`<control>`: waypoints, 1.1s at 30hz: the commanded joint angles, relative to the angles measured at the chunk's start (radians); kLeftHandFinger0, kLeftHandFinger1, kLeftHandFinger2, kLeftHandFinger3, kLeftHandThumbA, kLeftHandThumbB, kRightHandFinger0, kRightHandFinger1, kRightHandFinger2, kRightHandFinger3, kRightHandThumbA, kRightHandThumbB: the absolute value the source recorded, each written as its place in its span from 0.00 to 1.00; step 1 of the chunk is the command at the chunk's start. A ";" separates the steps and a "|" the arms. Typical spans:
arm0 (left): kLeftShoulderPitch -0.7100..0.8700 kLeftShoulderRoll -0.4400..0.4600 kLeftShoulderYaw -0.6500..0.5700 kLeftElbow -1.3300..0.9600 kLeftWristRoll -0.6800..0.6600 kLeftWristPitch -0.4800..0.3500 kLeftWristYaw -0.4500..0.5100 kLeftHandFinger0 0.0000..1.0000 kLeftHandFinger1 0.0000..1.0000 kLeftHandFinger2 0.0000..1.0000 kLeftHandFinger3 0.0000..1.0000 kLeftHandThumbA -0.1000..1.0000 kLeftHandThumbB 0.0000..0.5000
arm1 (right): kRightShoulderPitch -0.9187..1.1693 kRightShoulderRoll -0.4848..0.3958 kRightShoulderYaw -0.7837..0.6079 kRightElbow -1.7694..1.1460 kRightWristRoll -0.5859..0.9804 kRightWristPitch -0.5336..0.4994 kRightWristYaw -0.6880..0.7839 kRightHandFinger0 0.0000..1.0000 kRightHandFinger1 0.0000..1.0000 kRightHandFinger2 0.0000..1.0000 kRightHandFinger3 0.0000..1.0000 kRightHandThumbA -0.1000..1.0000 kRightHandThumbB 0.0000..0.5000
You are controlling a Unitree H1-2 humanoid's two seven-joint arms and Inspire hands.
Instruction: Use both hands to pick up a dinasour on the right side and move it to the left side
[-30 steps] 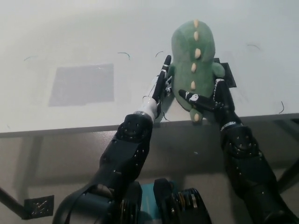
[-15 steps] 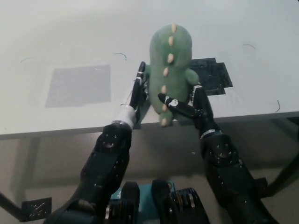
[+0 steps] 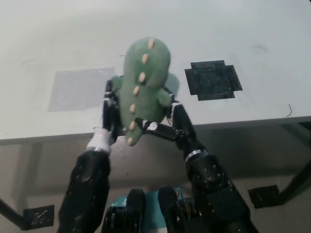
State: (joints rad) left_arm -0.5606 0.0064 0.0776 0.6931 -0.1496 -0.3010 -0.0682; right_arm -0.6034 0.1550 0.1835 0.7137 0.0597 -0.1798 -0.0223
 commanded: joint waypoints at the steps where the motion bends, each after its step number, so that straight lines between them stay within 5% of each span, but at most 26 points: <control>1: 0.067 -0.010 -0.012 -0.048 -0.025 0.100 -0.042 1.00 1.00 1.00 1.00 1.00 0.68 | -0.004 0.067 0.072 -0.025 -0.022 0.060 0.124 1.00 1.00 1.00 1.00 1.00 0.31; 4: 0.083 0.002 -0.012 -0.077 -0.037 0.105 -0.049 1.00 1.00 1.00 1.00 1.00 0.69 | -0.007 0.070 0.092 -0.019 -0.036 0.051 0.109 1.00 1.00 1.00 1.00 1.00 0.38; 12: 0.085 0.013 0.011 -0.103 -0.085 0.098 -0.048 1.00 1.00 1.00 1.00 1.00 0.71 | -0.053 0.069 0.131 -0.003 -0.062 0.059 0.096 1.00 1.00 1.00 1.00 1.00 0.36; 14: 0.075 0.023 0.034 -0.095 -0.114 0.123 -0.048 1.00 1.00 1.00 1.00 1.00 0.82 | -0.095 0.086 0.127 0.052 -0.061 0.061 0.094 1.00 1.00 1.00 1.00 1.00 0.35; 23: -0.020 0.044 0.077 -0.008 -0.127 0.142 -0.018 1.00 1.00 1.00 1.00 1.00 0.60 | -0.234 0.110 0.096 0.209 -0.068 0.077 0.070 1.00 1.00 1.00 1.00 1.00 0.32; 27: -0.040 0.062 0.084 0.007 -0.126 0.143 -0.022 1.00 1.00 1.00 1.00 1.00 0.75 | -0.266 0.127 0.082 0.247 -0.066 0.072 0.061 1.00 1.00 1.00 1.00 1.00 0.30; 33: -0.072 0.081 0.142 0.018 -0.214 0.190 -0.050 1.00 1.00 1.00 1.00 1.00 0.75 | -0.320 0.140 0.100 0.300 -0.100 0.088 0.065 1.00 1.00 1.00 1.00 1.00 0.38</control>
State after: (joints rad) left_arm -0.5910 0.0839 0.2065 0.6973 -0.3109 -0.1850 -0.0817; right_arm -0.8470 0.2084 0.2499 0.9909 0.0004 -0.1300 -0.0166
